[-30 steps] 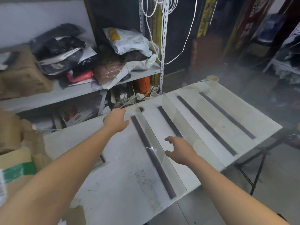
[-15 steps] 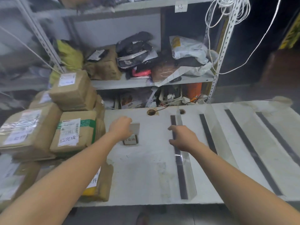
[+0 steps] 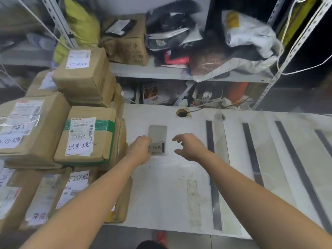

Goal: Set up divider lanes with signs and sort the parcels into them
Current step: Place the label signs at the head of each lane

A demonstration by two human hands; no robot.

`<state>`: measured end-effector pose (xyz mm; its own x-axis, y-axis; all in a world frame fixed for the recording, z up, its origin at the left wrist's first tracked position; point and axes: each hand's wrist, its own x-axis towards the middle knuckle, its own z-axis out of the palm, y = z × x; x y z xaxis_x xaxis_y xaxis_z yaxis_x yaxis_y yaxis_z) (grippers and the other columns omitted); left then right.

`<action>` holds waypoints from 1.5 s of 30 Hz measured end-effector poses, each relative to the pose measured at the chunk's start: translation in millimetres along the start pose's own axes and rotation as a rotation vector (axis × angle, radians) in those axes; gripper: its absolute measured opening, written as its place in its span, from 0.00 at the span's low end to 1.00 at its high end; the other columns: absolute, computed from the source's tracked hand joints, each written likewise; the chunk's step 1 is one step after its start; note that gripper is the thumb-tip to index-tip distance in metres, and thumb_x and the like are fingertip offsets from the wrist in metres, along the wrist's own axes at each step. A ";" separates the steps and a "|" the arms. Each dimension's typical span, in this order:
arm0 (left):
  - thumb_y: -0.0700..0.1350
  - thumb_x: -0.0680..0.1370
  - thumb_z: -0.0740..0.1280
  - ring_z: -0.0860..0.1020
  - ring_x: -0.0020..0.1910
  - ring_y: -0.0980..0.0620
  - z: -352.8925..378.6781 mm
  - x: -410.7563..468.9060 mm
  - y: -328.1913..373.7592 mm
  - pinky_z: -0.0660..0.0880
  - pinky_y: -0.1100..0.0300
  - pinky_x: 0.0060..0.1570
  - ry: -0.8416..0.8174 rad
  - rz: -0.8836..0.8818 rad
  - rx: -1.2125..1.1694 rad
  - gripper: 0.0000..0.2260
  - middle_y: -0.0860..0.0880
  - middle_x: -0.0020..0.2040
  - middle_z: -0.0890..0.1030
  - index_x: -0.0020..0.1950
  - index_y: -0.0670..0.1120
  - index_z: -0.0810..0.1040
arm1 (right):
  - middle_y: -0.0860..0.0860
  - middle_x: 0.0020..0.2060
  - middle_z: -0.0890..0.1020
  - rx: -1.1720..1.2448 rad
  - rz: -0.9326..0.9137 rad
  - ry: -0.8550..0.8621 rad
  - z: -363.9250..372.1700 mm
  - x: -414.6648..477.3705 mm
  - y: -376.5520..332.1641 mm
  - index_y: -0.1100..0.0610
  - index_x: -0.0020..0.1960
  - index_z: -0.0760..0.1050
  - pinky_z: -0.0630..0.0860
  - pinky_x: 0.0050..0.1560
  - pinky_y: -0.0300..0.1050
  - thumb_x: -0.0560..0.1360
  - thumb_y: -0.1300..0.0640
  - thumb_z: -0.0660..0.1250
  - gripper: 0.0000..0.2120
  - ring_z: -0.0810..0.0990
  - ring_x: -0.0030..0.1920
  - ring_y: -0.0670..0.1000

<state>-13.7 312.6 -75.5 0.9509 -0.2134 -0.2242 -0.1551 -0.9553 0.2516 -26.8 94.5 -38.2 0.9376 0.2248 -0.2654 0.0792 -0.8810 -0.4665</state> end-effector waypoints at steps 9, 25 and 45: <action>0.41 0.76 0.67 0.73 0.60 0.45 16.4 41.5 -24.5 0.74 0.52 0.49 -0.005 -0.025 -0.053 0.16 0.45 0.58 0.76 0.64 0.44 0.75 | 0.51 0.64 0.79 0.015 0.025 -0.055 53.1 72.2 -17.3 0.53 0.67 0.76 0.77 0.58 0.50 0.76 0.55 0.71 0.20 0.77 0.61 0.53; 0.38 0.78 0.66 0.75 0.50 0.47 12.6 45.2 -28.6 0.73 0.53 0.42 0.087 0.085 -0.121 0.06 0.48 0.47 0.78 0.53 0.45 0.81 | 0.49 0.58 0.83 0.185 0.044 0.027 67.9 88.3 4.1 0.54 0.63 0.79 0.77 0.50 0.43 0.74 0.55 0.73 0.19 0.81 0.53 0.50; 0.39 0.76 0.71 0.75 0.48 0.50 -33.2 44.0 -37.8 0.71 0.58 0.49 0.309 -0.006 -0.311 0.08 0.48 0.48 0.79 0.54 0.43 0.82 | 0.47 0.60 0.82 0.174 0.043 0.024 68.9 97.0 3.9 0.51 0.60 0.83 0.69 0.49 0.41 0.76 0.53 0.72 0.13 0.77 0.62 0.50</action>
<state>42.9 346.1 -63.7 0.9944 -0.0913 0.0538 -0.1059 -0.8395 0.5329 41.2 141.5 -123.9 0.9467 0.1770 -0.2690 -0.0188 -0.8036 -0.5948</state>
